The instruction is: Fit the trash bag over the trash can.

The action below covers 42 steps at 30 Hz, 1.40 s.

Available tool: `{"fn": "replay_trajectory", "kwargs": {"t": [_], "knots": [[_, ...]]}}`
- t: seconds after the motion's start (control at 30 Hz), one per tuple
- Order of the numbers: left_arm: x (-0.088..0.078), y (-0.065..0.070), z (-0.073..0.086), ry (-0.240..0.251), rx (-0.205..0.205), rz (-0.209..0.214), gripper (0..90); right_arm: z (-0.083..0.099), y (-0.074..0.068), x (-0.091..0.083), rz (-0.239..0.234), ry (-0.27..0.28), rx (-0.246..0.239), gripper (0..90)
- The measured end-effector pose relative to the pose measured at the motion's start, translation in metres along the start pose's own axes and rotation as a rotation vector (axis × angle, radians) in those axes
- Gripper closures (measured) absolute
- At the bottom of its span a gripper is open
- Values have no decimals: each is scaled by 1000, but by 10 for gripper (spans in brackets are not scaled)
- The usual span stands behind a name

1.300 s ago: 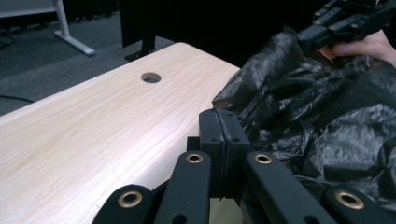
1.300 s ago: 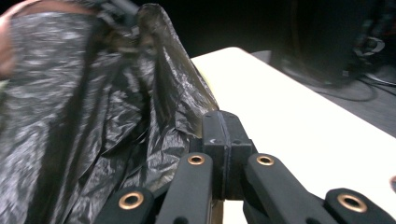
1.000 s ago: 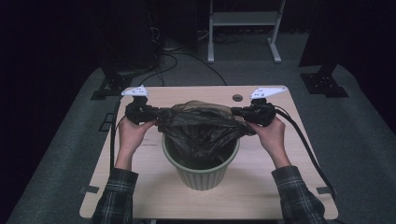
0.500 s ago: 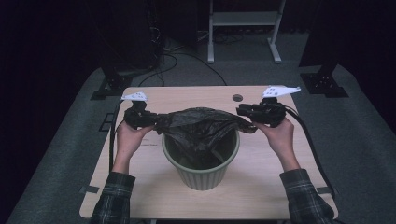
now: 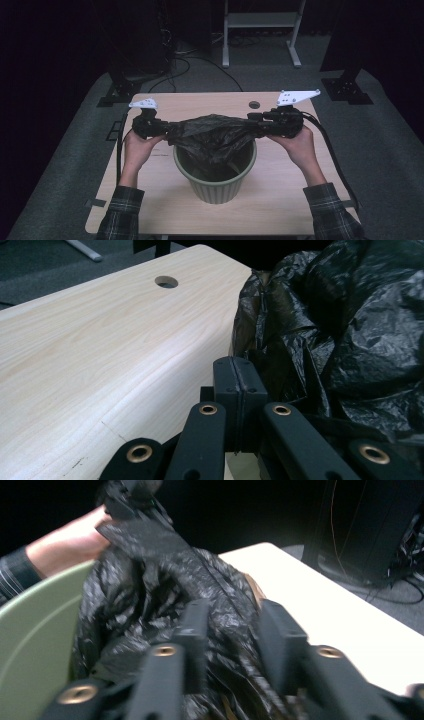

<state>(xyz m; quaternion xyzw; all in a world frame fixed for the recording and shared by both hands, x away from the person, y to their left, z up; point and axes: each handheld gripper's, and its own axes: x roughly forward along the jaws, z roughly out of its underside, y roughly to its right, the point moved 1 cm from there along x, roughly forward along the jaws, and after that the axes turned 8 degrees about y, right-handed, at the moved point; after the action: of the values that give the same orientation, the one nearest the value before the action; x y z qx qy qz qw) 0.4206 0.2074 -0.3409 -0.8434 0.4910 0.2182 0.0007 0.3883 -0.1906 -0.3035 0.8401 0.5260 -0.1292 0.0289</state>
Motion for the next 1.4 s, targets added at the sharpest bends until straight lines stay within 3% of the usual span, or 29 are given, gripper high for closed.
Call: {"fn": "replay_trajectory", "kwargs": {"t": [0.03,0.07,0.13,0.3,0.33,0.43,0.47,0.5,0.53,0.67,0.83,0.87,0.97,1.0,1.03,1.13,1.37,1.4], "knots": [[0,0,0,0,0,0,900,0,0,0,0,0,0,738],[-2,2,1,1,1,7,900,2,-3,-1,-8,-1,-8,883],[-3,3,1,3,3,10,900,2,-5,-3,-19,1,-5,896],[-10,11,3,12,10,26,900,7,-23,-14,-63,-1,-14,899],[-12,14,4,11,11,27,900,12,-34,-21,-79,1,-26,899],[-16,17,6,13,16,28,900,16,-44,-27,-98,13,-25,899],[-19,19,8,16,15,30,900,20,-56,-34,-129,26,-24,899],[-19,19,8,16,15,30,900,20,-56,-34,-129,26,-24,899],[-20,20,9,16,16,30,900,24,-65,-36,-150,24,-27,899],[-23,23,15,25,9,46,900,43,-88,-42,-197,-19,-39,899],[-25,24,20,27,2,56,900,55,-100,-44,-248,-36,-33,899],[-25,24,21,27,-1,57,900,62,-106,-41,-272,-56,-32,899],[-24,24,24,26,-8,60,900,68,-111,-37,-281,-93,-42,899],[-24,23,24,25,-8,61,900,73,-115,-30,-292,-130,-47,899],[-24,23,25,24,-9,62,900,73,-115,-30,-292,-130,-47,899],[-22,23,26,20,-9,65,900,84,-117,-16,-283,-198,-52,899],[-21,22,29,12,-13,63,900,94,-119,-4,-280,-244,-63,899],[-20,22,30,12,-13,62,900,100,-121,2,-283,-273,-68,899]]}}
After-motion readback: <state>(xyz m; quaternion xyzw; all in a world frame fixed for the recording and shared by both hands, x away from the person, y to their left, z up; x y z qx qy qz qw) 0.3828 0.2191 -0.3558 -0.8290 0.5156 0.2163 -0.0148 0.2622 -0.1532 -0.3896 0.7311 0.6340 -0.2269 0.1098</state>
